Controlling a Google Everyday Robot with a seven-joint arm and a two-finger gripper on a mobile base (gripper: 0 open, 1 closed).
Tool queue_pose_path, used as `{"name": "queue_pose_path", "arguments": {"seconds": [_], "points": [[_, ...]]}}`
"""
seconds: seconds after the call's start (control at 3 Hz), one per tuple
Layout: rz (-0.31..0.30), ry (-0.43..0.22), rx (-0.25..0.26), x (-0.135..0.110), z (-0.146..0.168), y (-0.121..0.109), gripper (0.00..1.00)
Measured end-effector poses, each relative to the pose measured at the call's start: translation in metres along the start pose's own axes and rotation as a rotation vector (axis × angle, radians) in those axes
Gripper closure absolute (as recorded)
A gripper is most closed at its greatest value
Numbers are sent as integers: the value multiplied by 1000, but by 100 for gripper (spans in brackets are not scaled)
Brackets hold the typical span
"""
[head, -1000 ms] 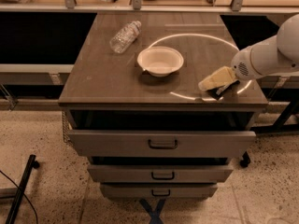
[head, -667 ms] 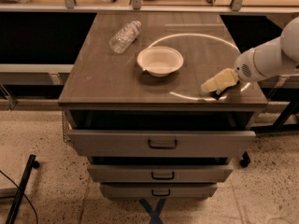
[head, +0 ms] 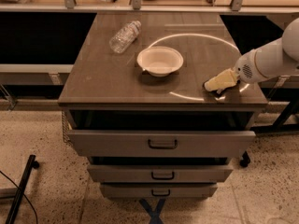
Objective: Place rxbar chocolate into paper bowl
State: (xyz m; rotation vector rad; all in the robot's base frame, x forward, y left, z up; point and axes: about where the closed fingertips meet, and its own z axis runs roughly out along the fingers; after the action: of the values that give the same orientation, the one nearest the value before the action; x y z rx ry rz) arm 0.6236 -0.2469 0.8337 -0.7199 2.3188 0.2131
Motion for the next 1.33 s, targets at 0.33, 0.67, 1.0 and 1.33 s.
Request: {"name": "queue_pose_path", "arguments": {"seconds": [0.33,0.67,1.0,1.33], "points": [[-1,1,-2,0,1,1,50],[-2,2,-5,0,2,2,72],[-3,3,-10,-1,4,4,96],[-34,-45,-59,-14,-8,18,100]]}}
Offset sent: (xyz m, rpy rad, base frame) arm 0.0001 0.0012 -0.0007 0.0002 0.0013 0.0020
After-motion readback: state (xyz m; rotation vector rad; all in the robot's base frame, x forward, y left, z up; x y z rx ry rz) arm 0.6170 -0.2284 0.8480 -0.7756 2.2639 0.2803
